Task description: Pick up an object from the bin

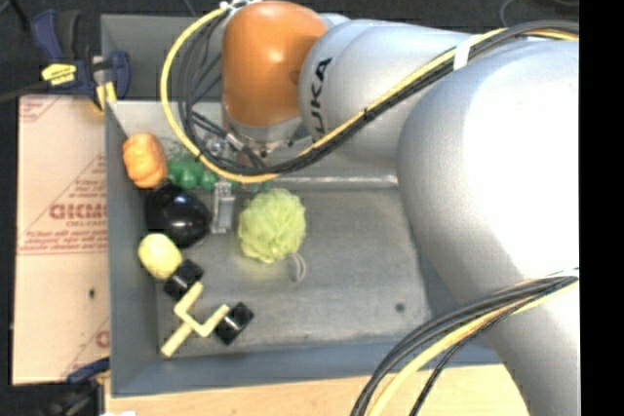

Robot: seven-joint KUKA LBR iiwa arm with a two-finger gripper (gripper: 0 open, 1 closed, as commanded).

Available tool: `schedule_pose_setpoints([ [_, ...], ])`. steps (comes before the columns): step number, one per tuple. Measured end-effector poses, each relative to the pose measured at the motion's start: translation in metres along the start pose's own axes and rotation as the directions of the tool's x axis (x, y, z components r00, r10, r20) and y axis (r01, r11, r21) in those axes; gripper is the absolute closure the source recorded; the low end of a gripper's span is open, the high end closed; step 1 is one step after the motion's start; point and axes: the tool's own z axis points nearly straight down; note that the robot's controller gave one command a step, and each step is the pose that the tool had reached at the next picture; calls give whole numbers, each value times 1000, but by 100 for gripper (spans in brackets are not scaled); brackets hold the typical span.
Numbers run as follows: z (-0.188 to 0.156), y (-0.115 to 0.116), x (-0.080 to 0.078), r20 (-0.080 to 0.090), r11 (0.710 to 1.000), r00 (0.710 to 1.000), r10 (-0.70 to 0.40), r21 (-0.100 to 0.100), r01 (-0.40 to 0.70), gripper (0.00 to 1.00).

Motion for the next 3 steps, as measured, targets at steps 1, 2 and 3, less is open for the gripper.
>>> schedule_pose_setpoints([
  [1, -5, -1, -2, 7, 1000, 1000, 2, -1, -2, 0],
  [2, -31, -5, 4, -2, 985, 985, -171, 1, 171, 0],
  [3, -64, -44, 2, 11, 935, 935, -354, 3, 354, 0],
])
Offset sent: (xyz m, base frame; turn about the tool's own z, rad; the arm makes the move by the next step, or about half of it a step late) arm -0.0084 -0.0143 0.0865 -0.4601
